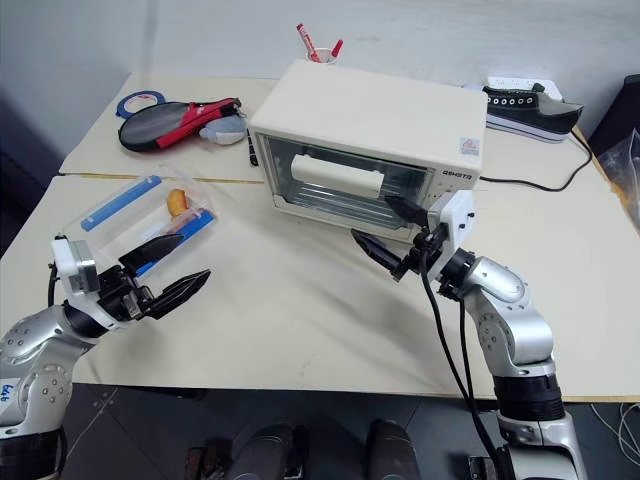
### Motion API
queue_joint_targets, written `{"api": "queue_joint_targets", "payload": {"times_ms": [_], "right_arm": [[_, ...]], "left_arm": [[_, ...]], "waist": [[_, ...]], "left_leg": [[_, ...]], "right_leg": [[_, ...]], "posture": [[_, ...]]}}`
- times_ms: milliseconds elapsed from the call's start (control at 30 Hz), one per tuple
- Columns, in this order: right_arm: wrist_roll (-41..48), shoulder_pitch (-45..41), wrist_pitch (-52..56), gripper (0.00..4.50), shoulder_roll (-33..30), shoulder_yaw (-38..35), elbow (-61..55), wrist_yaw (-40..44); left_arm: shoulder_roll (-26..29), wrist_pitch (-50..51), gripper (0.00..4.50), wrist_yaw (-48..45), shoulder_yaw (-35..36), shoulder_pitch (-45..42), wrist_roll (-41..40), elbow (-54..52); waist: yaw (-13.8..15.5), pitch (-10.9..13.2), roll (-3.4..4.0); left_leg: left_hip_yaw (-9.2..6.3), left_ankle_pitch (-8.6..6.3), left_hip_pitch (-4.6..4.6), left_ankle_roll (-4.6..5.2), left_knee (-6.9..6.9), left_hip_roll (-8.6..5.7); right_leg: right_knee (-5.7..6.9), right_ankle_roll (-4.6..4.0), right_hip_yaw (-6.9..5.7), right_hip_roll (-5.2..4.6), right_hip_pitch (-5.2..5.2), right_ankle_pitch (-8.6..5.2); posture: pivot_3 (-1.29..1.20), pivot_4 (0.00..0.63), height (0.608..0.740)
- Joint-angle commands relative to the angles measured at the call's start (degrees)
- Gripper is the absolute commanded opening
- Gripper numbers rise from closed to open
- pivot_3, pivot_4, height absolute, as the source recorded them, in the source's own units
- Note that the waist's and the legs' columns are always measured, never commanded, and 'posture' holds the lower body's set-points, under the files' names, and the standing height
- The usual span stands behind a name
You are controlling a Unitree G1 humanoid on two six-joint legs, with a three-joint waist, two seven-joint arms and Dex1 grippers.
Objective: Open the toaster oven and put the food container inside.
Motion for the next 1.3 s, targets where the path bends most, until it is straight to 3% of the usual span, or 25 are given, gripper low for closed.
{"api": "queue_joint_targets", "payload": {"times_ms": [33,433,567,667,933,1100,1200,1300], "right_arm": [[0.46,-1.73,-1.11,4.48,0.94,-0.68,-1.73,0.25],[-0.9,8.82,-4.06,4.48,-3.65,3.41,-11.0,11.21],[-3.01,14.01,-6.89,4.48,-4.95,3.9,-11.46,13.22],[-4.51,15.82,-8.68,4.5,-5.06,4.18,-10.8,13.52],[-5.01,15.23,-9.35,4.5,-3.74,4.84,-10.55,12.02],[-5.28,15.18,-8.73,4.5,-3.36,4.73,-12.0,10.22],[-3.77,15.08,-6.94,4.5,-2.78,3.25,-13.08,7.84],[-2.58,14.14,-5.8,4.5,-2.29,2.11,-13.53,5.98]], "left_arm": [[-1.33,-1.48,4.5,-1.25,1.23,1.4,-0.87,1.39],[0.9,0.75,4.5,-9.09,1.41,-1.81,-2.98,7.55],[2.46,4.34,4.5,-8.96,0.56,-8.07,-4.67,7.19],[2.6,10.24,3.95,-6.49,-1.15,-17.34,-7.33,7.84],[-6.32,2.34,1.42,-3.83,-11.84,-39.28,5.35,24.31],[-6.63,2.33,0.06,-7.98,-9.16,-39.99,2.1,24.24],[-3.18,6.19,0.06,-7.97,-7.57,-35.42,0.97,19.45],[-0.59,9.17,0.65,-6.22,-6.24,-31.01,0.74,16.29]], "waist": [[-0.11,0.0,0.0],[-0.05,0.0,-0.01],[0.07,0.0,-0.02],[0.54,0.01,-0.04],[0.86,0.02,-0.09],[0.12,0.07,-0.17],[-0.52,0.07,-0.17],[-0.23,0.08,-0.17]], "left_leg": [[0.0,0.0,0.0,0.0,0.0,0.0],[0.0,-0.01,-0.02,-0.01,0.01,0.05],[-0.01,-0.01,-0.02,-0.01,0.01,0.06],[-0.04,0.0,-0.03,-0.01,0.1,0.05],[0.03,0.02,-0.02,-0.01,0.12,-0.07],[0.03,0.01,-0.06,-0.05,0.12,-0.05],[0.03,0.01,-0.04,-0.1,0.1,0.11],[-0.01,0.02,-0.02,-0.15,0.11,0.31]], "right_leg": [[0.01,0.0,0.0,0.0,0.0,0.0],[-0.02,0.0,0.03,0.07,-0.01,0.0],[-0.01,0.0,0.02,0.08,0.0,0.0],[0.02,0.01,0.02,0.07,0.02,0.01],[0.04,0.03,0.04,0.11,0.02,0.02],[-0.02,0.03,0.03,0.26,0.0,0.02],[-0.02,0.03,0.06,0.33,-0.02,0.02],[0.01,0.02,0.07,0.41,-0.01,0.01]], "posture": [[0.0,0.15,0.74],[0.0,0.15,0.74],[0.0,0.15,0.74],[0.0,0.15,0.74],[0.0,0.15,0.74],[0.0,0.15,0.74],[0.0,0.15,0.74],[0.0,0.15,0.74]]}}
